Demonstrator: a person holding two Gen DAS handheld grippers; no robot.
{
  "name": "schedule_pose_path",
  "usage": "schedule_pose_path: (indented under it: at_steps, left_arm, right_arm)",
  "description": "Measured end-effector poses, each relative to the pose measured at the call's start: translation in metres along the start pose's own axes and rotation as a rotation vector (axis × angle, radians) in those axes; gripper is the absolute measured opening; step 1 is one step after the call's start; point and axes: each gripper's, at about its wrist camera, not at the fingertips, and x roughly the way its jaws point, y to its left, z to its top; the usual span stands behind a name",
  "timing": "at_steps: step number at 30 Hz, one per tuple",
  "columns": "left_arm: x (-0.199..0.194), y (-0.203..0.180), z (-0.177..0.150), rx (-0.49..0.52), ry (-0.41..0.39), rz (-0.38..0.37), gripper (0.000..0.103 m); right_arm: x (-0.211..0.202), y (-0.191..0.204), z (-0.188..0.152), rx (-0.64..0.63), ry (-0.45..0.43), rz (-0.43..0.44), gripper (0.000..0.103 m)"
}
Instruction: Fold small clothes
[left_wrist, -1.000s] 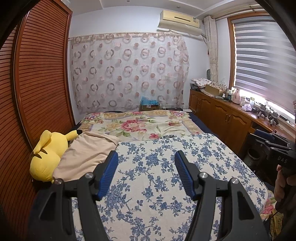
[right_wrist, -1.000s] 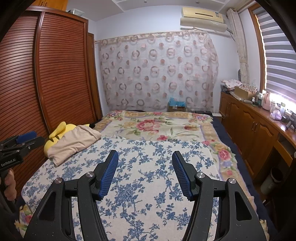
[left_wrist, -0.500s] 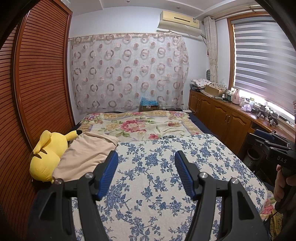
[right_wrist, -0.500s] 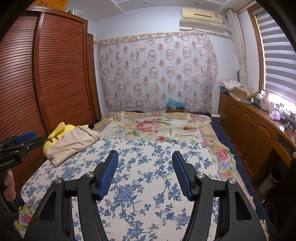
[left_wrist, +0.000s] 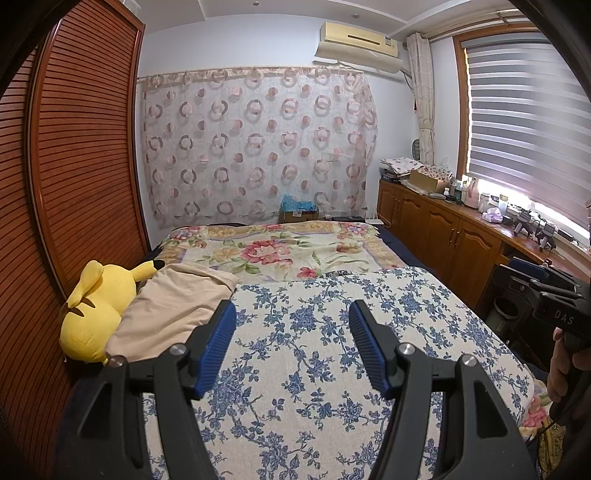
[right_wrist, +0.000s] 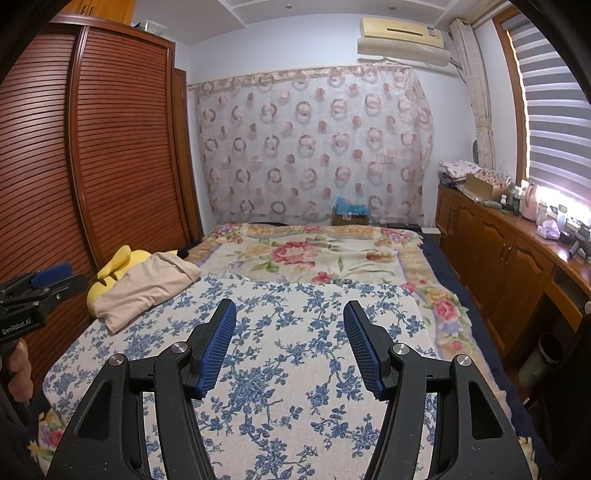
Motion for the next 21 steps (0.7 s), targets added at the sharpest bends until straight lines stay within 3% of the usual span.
schedule_pose_path:
  at_steps: [21]
  left_arm:
    - [-0.0061,-0.0060,0.0075,0.001,-0.010,-0.002,0.063]
  right_arm:
    - [0.0003,0.0006,-0.0018,-0.002,-0.003,-0.001,0.062]
